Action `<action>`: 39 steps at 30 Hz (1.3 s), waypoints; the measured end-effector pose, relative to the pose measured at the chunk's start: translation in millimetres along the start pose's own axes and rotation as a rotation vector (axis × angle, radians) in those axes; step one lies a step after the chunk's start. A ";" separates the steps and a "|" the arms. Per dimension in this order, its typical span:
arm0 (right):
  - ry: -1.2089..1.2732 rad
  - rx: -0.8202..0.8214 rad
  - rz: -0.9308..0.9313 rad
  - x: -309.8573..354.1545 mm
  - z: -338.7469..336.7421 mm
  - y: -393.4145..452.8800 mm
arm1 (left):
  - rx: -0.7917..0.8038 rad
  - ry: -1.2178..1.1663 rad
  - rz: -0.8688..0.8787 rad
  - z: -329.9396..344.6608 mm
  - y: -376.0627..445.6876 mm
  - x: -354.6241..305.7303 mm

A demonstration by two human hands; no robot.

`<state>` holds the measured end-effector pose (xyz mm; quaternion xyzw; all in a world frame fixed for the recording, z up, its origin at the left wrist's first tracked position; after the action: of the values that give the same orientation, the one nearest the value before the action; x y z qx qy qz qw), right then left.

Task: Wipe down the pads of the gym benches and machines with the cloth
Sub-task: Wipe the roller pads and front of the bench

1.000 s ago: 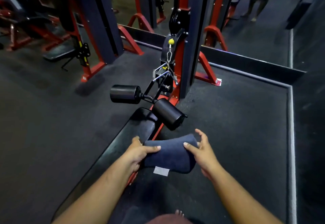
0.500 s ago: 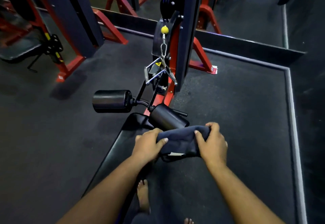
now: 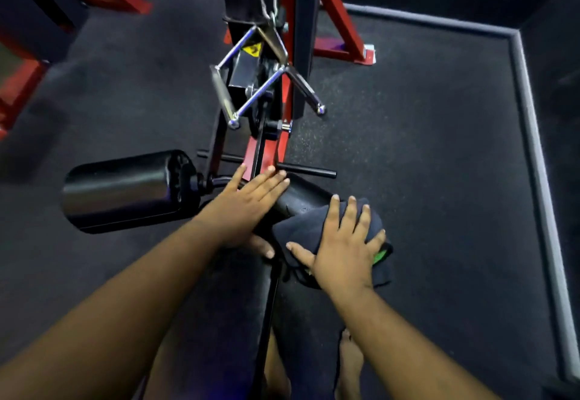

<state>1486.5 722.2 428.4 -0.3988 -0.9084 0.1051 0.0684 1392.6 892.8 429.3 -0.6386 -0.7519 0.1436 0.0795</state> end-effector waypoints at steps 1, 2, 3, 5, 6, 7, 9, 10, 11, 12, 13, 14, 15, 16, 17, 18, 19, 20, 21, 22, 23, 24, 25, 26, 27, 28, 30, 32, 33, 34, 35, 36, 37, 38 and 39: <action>-0.001 -0.003 -0.064 9.8 -5.7 10.7 | 0.084 0.018 0.019 3.9 5.7 3.6; 0.003 0.003 -0.158 25.2 -8.3 22.6 | 0.112 0.014 0.030 9.1 10.7 5.5; 0.005 0.023 -0.257 45.0 -11.5 34.2 | 0.092 0.003 0.036 10.5 13.0 6.4; 0.018 0.076 -0.394 74.7 -14.5 52.2 | 0.006 -0.054 0.026 12.8 13.1 7.2; 0.013 0.078 -0.433 76.6 -15.6 58.7 | -0.032 -0.098 0.013 13.7 12.7 8.5; 0.005 0.079 -0.457 67.2 -14.0 60.7 | -0.034 -0.131 -0.009 14.1 13.9 9.5; 0.008 0.089 -0.451 21.2 -9.9 46.5 | 0.049 -0.169 -0.068 15.5 16.3 7.9; 0.011 0.087 -0.424 -5.7 -8.2 35.2 | 0.076 -0.190 -0.093 17.3 15.9 7.4; 0.024 0.099 -0.386 -28.5 -8.6 21.7 | 0.069 -0.208 -0.105 15.6 16.5 4.8; 0.024 0.112 -0.352 -41.3 -8.5 14.6 | 0.042 -0.227 -0.114 13.2 16.9 2.3; 0.016 0.126 -0.317 -42.1 -7.5 13.9 | 0.021 -0.234 -0.122 12.4 17.2 1.0; 0.022 0.114 -0.288 -28.9 -9.1 20.5 | 0.011 -0.227 -0.131 12.3 17.1 1.3; 0.043 0.092 -0.269 -6.1 -11.9 31.0 | 0.013 -0.216 -0.131 14.8 16.9 1.7; 0.068 0.068 -0.275 22.5 -15.2 44.1 | -0.003 -0.208 -0.114 16.0 16.7 2.8; 0.086 0.069 -0.296 49.7 -16.1 55.6 | -0.045 -0.208 -0.080 16.9 16.2 2.8; 0.090 0.079 -0.334 70.6 -18.9 63.3 | -0.100 -0.218 -0.049 17.3 15.4 3.3; 0.075 0.085 -0.374 79.1 -21.2 66.7 | -0.148 -0.220 -0.037 17.4 14.9 5.8; 0.051 0.077 -0.410 72.2 -20.1 64.2 | -0.156 -0.220 -0.040 18.9 16.3 7.6; 0.023 0.069 -0.444 54.9 -16.5 56.0 | -0.129 -0.232 -0.064 20.2 16.8 8.5; -0.008 0.074 -0.461 31.1 -12.4 42.9 | -0.085 -0.251 -0.096 19.9 17.6 8.6; -0.039 0.072 -0.452 6.3 -8.6 26.3 | -0.047 -0.261 -0.117 19.9 19.0 8.1; -0.056 0.065 -0.414 -13.4 -8.1 9.0 | -0.037 -0.270 -0.124 19.3 19.9 6.5; -0.066 0.049 -0.365 -24.5 -6.8 -1.3 | -0.042 -0.276 -0.131 18.9 19.9 6.7; -0.061 0.049 -0.309 -24.4 -4.2 -1.9 | -0.047 -0.277 -0.141 19.8 20.4 7.2; -0.039 0.061 -0.248 -11.3 -2.3 4.7 | -0.052 -0.270 -0.144 20.5 19.2 7.9; -0.004 0.054 -0.208 8.5 -6.5 18.3 | -0.068 -0.258 -0.140 20.0 18.9 7.9; 0.083 0.042 -0.228 51.0 -14.4 51.1 | -0.110 -0.240 -0.101 21.2 16.4 7.4; 0.155 0.091 -0.310 75.8 -21.4 79.8 | -0.136 -0.205 -0.049 21.1 17.8 8.7; 0.177 0.125 -0.330 77.6 -22.7 86.4 | -0.099 -0.187 -0.046 19.8 19.5 9.3; 0.169 0.152 -0.322 73.0 -20.8 85.2 | -0.054 -0.182 -0.059 19.5 19.8 8.6; 0.136 0.162 -0.282 63.9 -18.6 79.3 | -0.033 -0.192 -0.081 18.5 20.3 7.8; 0.084 0.155 -0.225 54.4 -14.7 68.0 | -0.030 -0.209 -0.103 17.2 21.3 7.1; 0.035 0.127 -0.172 46.0 -12.8 51.4 | -0.024 -0.229 -0.125 14.5 21.4 6.2; 0.004 0.087 -0.139 38.6 -10.6 31.5 | -0.015 -0.249 -0.136 12.7 21.4 5.0; -0.010 0.044 -0.131 33.0 -6.9 10.0 | -0.018 -0.264 -0.142 12.6 20.3 4.4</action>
<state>1472.9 754.1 434.0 -0.3362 -0.9305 0.1222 0.0791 1407.0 898.6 410.7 -0.5599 -0.8004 0.2138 -0.0159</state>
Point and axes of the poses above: each hand's wrist, its own y-axis towards the middle knuckle, its own z-axis out of the palm, x = y × z, the point moved 7 cm from there along y, towards the middle knuckle, and after that the axes turned 1 degree about -z, right-handed, at the moved point
